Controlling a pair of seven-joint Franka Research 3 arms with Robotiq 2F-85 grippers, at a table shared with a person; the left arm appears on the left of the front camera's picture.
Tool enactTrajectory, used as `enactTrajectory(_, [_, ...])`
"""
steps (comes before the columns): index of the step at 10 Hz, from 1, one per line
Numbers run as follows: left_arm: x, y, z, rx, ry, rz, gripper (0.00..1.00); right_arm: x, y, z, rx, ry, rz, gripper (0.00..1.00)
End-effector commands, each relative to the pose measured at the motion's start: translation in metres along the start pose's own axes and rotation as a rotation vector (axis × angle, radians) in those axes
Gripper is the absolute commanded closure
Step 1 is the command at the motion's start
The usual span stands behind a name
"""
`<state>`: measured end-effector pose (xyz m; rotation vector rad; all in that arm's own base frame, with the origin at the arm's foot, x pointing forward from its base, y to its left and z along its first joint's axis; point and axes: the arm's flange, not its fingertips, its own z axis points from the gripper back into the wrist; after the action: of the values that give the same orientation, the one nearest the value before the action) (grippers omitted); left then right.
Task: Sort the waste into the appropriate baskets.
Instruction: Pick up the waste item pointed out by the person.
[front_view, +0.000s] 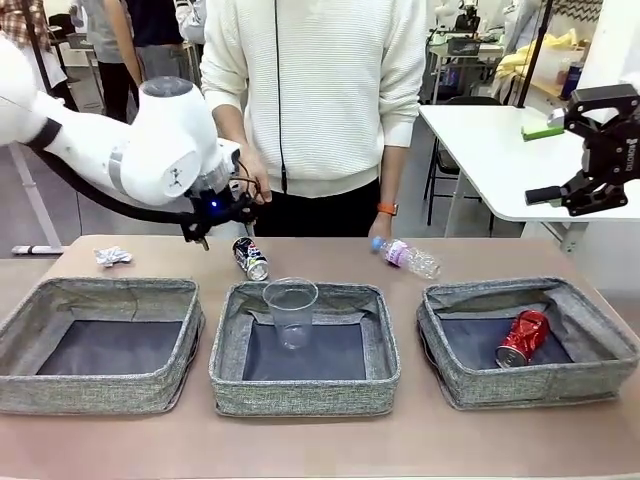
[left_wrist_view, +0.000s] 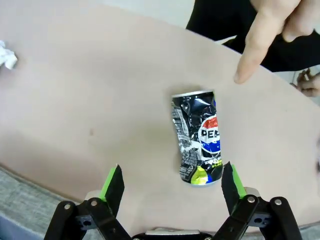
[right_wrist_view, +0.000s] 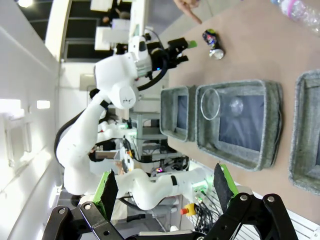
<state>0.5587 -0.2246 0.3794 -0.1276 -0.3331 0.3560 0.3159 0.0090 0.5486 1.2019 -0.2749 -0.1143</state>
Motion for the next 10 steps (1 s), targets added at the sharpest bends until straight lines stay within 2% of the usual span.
enactTrajectory(1, [-0.005,-0.018,-0.019,0.01,-0.004,0.021,0.0,0.001,0.004,0.0,0.009,0.001,-0.015,0.0])
enactTrajectory(4, [-0.003,-0.027,-0.038,-0.028,-0.014,0.018,0.0,0.001,0.004,0.0,0.009,0.001,-0.015,0.0])
enactTrajectory(7, [-0.003,-0.027,-0.05,-0.02,0.046,0.026,0.0,0.001,0.004,0.0,0.009,0.001,-0.015,0.0])
enactTrajectory(10, [-0.007,-0.026,-0.057,-0.047,0.048,0.019,0.0,0.001,0.004,0.0,0.009,0.001,-0.015,0.0])
